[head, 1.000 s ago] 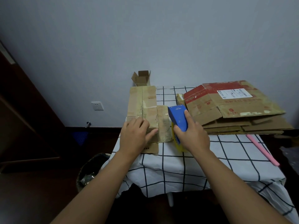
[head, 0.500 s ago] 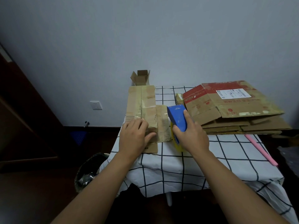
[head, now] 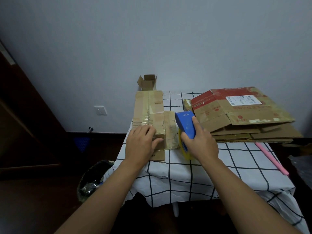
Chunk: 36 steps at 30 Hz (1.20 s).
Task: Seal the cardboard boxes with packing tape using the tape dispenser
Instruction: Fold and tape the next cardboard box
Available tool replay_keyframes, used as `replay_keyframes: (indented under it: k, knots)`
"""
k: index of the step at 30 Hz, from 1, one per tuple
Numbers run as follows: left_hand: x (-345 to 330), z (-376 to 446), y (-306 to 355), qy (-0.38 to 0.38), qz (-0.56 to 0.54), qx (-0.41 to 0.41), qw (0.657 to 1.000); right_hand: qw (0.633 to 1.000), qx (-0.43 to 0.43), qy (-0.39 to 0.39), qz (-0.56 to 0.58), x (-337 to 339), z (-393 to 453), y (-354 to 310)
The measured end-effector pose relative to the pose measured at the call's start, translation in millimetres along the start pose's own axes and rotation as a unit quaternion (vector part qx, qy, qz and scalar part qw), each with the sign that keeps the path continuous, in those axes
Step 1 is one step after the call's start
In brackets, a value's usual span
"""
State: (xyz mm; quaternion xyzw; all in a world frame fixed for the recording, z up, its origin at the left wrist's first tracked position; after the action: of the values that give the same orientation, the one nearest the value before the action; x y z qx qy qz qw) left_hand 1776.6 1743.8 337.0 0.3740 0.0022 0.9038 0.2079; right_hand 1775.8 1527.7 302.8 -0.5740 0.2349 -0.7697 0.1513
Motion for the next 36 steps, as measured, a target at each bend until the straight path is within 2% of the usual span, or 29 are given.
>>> replay_keyframes:
  k: [6, 11, 15, 21, 24, 28, 30, 33, 36]
  knots:
    - [1.1, 1.0, 1.0, -0.004, -0.012, 0.001, 1.0, 1.0, -0.003, 0.003, 0.001, 0.6, -0.6, -1.2]
    - [3.6, -0.6, -2.9, -0.041, -0.037, 0.01, 0.998, 0.999, 0.002, 0.016, 0.036, 10.4, 2.1, -7.8]
    - [8.6, 2.6, -7.6, -0.074, -0.101, 0.027, 0.992, 0.994, 0.016, 0.067, 0.081, 40.6, 3.2, -21.5]
    - [13.3, 6.6, -11.8, -0.072, -0.125, 0.05, 0.988, 0.964, 0.102, 0.168, 0.179, 88.8, 6.6, -85.5]
    - [13.8, 8.3, -14.0, -0.106, -0.139, 0.035, 0.984, 0.957, 0.126, 0.157, 0.207, 86.8, 7.9, -115.1]
    - [16.8, 8.1, -17.3, -0.133, -0.157, 0.005, 0.978, 0.968, 0.146, 0.12, 0.167, 72.2, 9.7, -138.5]
    - [16.3, 5.3, -20.1, -0.119, -0.151, 0.003, 0.981, 0.972, 0.146, 0.106, 0.15, 66.6, 10.6, -141.0]
    - [15.6, -1.3, -36.3, -0.069, -0.145, 0.071, 0.984, 0.975, 0.149, 0.097, 0.134, 63.6, 12.9, -142.6]
    - [14.9, -5.9, -41.8, -0.031, -0.11, 0.078, 0.99, 0.979, 0.164, 0.08, 0.094, 58.6, 11.9, -149.2]
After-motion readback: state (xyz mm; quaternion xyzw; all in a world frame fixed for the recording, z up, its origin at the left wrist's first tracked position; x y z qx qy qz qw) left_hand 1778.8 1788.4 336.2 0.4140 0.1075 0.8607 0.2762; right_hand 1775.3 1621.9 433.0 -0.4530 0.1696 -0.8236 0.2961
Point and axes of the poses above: each hand's wrist, its own z-axis towards the middle knuckle, its own x-axis out of the back of the hand, y = z × x, the point moved 5 cm from there along z, towards the middle knuckle, and after that the axes turned 11 degrees about x, right-handed, at the moved point
